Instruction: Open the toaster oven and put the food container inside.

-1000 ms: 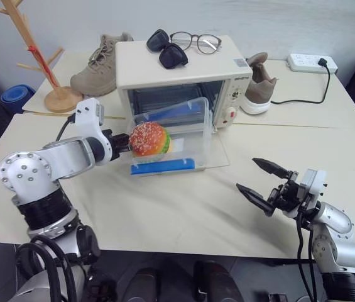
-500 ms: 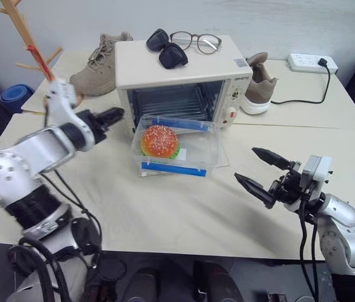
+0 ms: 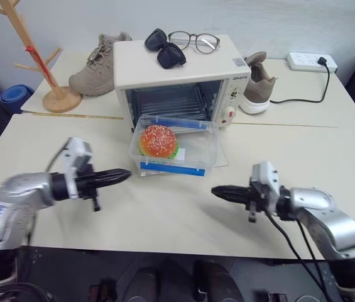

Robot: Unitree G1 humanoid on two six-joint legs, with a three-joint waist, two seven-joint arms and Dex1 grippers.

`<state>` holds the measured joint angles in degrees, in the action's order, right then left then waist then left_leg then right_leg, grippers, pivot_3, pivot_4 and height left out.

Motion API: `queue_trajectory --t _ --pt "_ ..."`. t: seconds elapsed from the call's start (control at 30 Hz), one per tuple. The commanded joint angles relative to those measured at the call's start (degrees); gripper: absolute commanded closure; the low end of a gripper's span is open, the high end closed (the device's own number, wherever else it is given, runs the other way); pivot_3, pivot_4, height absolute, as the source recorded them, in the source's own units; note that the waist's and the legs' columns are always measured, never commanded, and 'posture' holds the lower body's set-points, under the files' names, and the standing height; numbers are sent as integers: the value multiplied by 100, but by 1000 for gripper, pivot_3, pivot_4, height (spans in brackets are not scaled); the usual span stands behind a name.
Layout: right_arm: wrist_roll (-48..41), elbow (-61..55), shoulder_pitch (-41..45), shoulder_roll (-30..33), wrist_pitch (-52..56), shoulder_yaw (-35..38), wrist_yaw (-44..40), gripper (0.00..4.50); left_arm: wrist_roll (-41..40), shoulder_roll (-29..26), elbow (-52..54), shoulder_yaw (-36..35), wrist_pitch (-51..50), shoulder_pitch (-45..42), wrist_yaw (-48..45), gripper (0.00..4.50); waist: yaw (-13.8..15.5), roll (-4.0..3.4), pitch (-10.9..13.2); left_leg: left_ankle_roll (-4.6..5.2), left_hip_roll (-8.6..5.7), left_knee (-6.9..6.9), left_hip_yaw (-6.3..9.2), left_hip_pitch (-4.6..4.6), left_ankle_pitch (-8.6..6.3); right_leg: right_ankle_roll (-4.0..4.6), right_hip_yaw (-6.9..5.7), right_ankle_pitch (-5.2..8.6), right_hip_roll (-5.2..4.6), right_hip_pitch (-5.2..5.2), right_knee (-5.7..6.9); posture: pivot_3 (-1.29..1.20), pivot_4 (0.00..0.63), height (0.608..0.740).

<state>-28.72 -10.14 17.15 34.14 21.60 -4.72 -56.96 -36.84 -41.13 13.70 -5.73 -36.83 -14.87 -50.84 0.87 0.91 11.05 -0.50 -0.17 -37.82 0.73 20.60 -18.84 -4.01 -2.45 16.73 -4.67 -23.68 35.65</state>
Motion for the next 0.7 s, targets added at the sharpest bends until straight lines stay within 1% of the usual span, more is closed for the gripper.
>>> queue_trajectory --t 0.03,0.1,0.17,0.27,0.37,0.43,0.57,0.7 --pt "71 288 392 -440 142 50 530 4483 320 502 -237 183 72 -240 636 4500 -2 0 0 -15 -1 -1 -2 5 8 0 -1 0 1 -4 0 0 150 740" --pt "277 542 656 -584 -18 4 573 4483 65 873 -339 -43 -282 -392 1063 4500 -12 0 0 -20 0 -14 0 33 12 -3 -7 -1 7 -23 4 0 150 740" --pt "464 895 1006 -804 -188 57 807 4483 0 1090 -396 -157 -270 -478 1166 4500 -39 0 0 -19 -1 -39 2 76 13 -12 -9 -7 10 -54 34 0 150 740" --pt "647 1476 1569 -1234 -391 176 1215 4483 69 1464 -663 -357 -55 -751 1533 4500 -91 0 0 -17 -7 -41 -16 81 20 -17 3 -10 9 -70 32 0 150 740" --pt "838 1946 1920 -1664 -636 122 1462 4483 126 1826 -951 -564 183 -1047 1890 4500 -95 1 0 -24 -8 -41 -19 77 33 -17 4 -11 12 -71 39 0 150 740" --pt "1112 2632 2296 -2093 -1062 82 1825 4483 354 2065 -1246 -596 537 -1223 2159 4500 -103 2 -1 -28 -7 -36 -20 73 35 -16 8 -12 13 -74 45 0 150 740" --pt "1525 3784 2960 -2558 -1668 146 2389 4483 750 2252 -1660 -652 1039 -1385 2566 4500 -134 3 -1 -21 -11 -43 -59 65 38 -24 15 -17 14 -87 81 0 150 740" --pt "1716 4594 3448 -2789 -2013 208 2556 4483 911 2288 -1871 -618 1263 -1376 2540 4500 -170 3 -1 -22 -9 -34 -58 69 39 -23 30 -17 14 -94 84 0 150 740"
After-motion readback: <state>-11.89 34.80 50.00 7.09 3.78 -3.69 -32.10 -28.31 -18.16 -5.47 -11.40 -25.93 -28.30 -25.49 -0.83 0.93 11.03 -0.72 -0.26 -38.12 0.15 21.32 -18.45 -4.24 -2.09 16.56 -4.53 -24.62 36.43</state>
